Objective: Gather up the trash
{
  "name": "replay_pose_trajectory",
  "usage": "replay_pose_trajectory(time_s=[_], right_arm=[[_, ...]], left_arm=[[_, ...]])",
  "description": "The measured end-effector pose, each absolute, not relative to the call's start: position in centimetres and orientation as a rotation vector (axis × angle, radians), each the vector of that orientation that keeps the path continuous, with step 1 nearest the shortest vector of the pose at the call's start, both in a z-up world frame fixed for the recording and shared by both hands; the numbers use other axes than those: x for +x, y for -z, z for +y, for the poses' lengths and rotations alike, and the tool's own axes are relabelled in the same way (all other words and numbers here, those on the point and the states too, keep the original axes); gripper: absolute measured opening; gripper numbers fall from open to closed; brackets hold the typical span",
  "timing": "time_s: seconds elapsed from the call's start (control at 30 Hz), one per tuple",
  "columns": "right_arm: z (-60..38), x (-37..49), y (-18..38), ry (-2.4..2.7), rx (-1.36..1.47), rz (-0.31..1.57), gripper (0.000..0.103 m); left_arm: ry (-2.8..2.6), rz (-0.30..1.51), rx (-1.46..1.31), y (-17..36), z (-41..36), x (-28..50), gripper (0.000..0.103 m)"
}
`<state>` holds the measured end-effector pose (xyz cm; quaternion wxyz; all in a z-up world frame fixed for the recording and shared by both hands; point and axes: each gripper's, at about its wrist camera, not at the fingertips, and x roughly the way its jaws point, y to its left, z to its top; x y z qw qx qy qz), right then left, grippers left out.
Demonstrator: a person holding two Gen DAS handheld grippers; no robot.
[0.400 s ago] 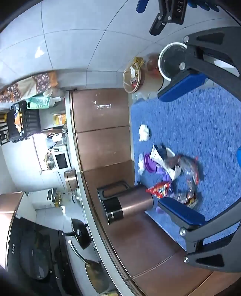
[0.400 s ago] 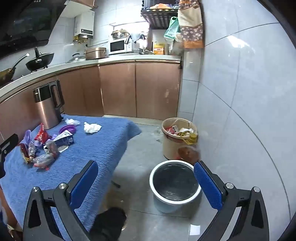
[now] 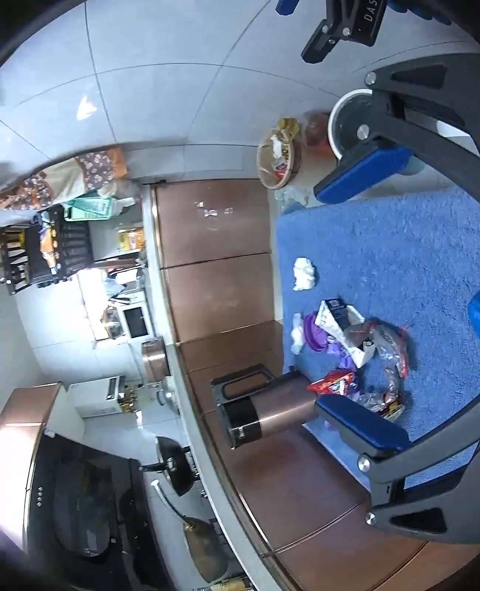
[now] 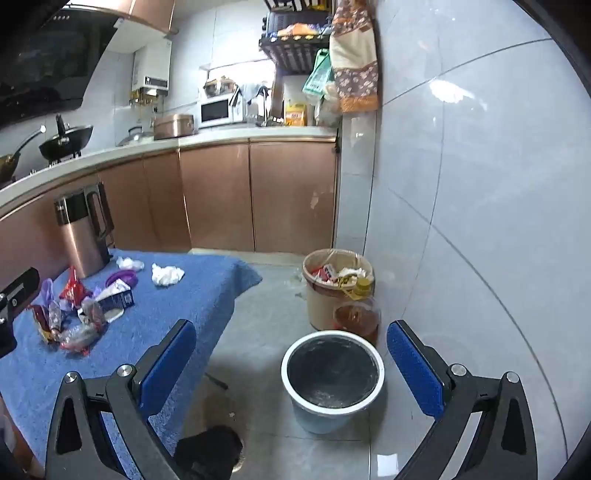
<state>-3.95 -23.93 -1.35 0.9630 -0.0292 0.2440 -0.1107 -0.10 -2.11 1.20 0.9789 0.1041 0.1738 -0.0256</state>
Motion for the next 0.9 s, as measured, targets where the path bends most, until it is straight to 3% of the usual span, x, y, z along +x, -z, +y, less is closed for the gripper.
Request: replay_pose_trajectory(time_s=[0.23, 0.9], right_arm=[[-23.7, -5.2, -0.4, 0.233, -0.077, 0.444, 0.103], [-20.0, -11.0, -4.1, 0.189, -0.127, 0.295, 0.103]], left_arm=[[-0.008, 0.241, 0.209, -2.7, -3.3, -2.5, 0.103], [-0.06, 0.203, 0.098, -5.4, -0.6, -7.2, 0.103]])
